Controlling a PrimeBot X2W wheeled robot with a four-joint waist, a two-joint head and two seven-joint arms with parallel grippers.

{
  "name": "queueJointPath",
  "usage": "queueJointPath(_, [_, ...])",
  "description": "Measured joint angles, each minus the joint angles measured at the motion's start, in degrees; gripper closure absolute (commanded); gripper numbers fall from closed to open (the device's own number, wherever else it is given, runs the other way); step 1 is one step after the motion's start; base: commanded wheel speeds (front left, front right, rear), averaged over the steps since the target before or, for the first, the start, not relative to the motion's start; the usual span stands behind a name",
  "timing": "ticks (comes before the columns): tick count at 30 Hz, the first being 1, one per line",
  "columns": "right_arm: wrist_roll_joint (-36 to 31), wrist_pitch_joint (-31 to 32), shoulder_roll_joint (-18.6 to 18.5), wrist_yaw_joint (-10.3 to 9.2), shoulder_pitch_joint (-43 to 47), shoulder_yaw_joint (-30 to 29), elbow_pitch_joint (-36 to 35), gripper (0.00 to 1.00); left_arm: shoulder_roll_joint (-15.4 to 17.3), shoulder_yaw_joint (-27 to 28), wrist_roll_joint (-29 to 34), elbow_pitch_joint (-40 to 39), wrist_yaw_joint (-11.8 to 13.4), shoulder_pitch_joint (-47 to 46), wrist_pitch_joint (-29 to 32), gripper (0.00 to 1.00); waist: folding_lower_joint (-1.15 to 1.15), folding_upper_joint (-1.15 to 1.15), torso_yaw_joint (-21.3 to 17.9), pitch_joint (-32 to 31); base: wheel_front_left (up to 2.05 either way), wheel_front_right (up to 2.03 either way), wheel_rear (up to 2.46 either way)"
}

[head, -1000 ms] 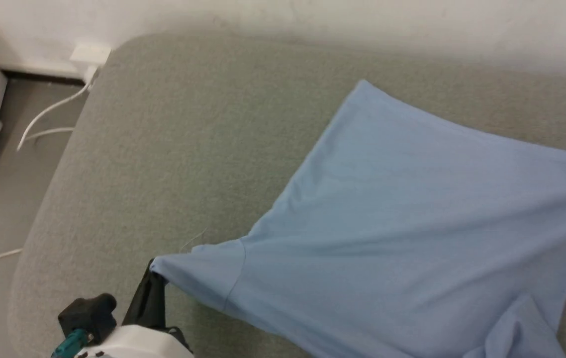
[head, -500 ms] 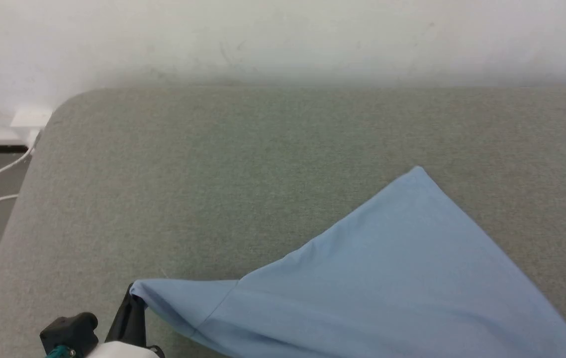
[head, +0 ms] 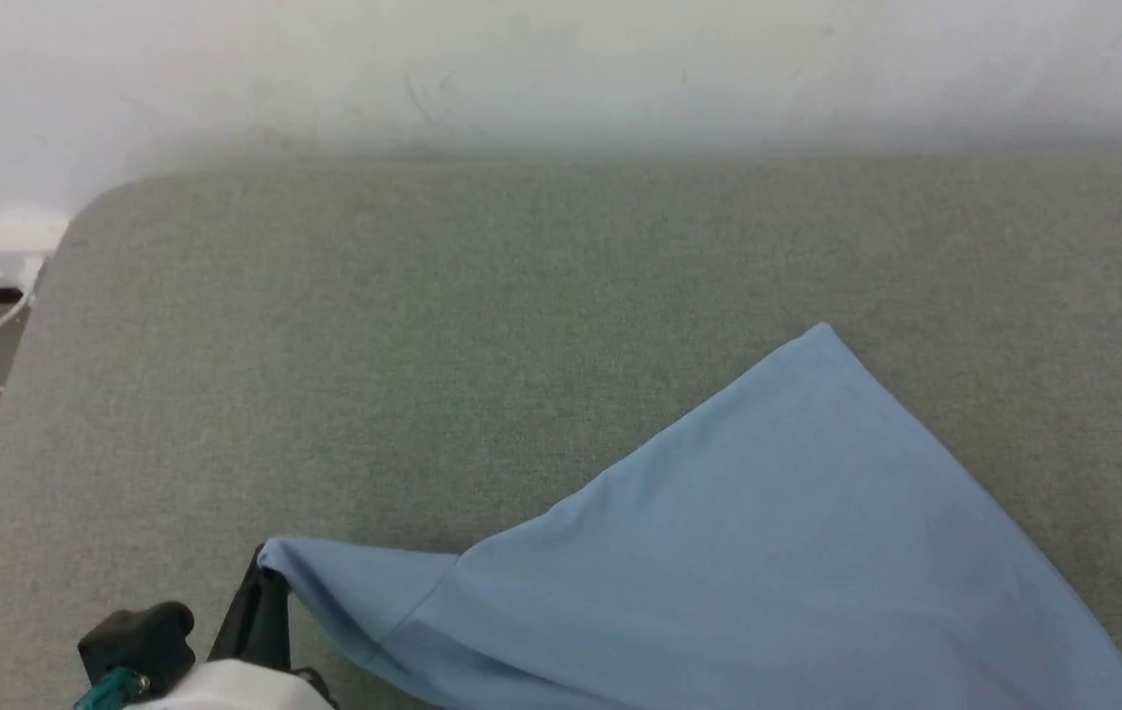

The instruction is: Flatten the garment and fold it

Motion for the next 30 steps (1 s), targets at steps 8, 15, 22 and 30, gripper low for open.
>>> queueJointPath(8, [1.5, 2.5, -7.2, 0.0, -20.9, 19.3, 8.7, 0.0, -1.0, -1.9, 1.9, -0.5, -0.6, -5.9, -0.1, 1.0, 0.01, 0.0, 1.1, 5.3, 0.0, 0.0, 0.0])
queueJointPath(15, [6.8, 20.6, -9.5, 0.0, -34.1, 31.6, 15.8, 0.0, -2.9, -3.7, 2.5, 0.1, -1.7, -9.8, -1.0, 1.0, 0.01, 0.0, 4.0, 9.4, 0.0, 0.0, 0.0])
queueJointPath(22, [8.8, 30.6, -8.5, 0.0, -40.7, 37.5, 22.5, 0.0, -4.4, -4.8, 2.9, 1.7, -2.7, -12.4, -2.1, 1.0, 0.01, 0.0, 6.9, 13.2, 0.0, 0.0, 0.0])
queueJointPath(30, [9.5, 37.4, -8.8, 0.0, -44.8, 39.3, 27.9, 1.0, -5.1, -5.2, 2.9, 3.6, -3.2, -12.7, -3.1, 1.0, -0.02, 0.0, 9.3, 15.4, 0.0, 0.0, 0.0])
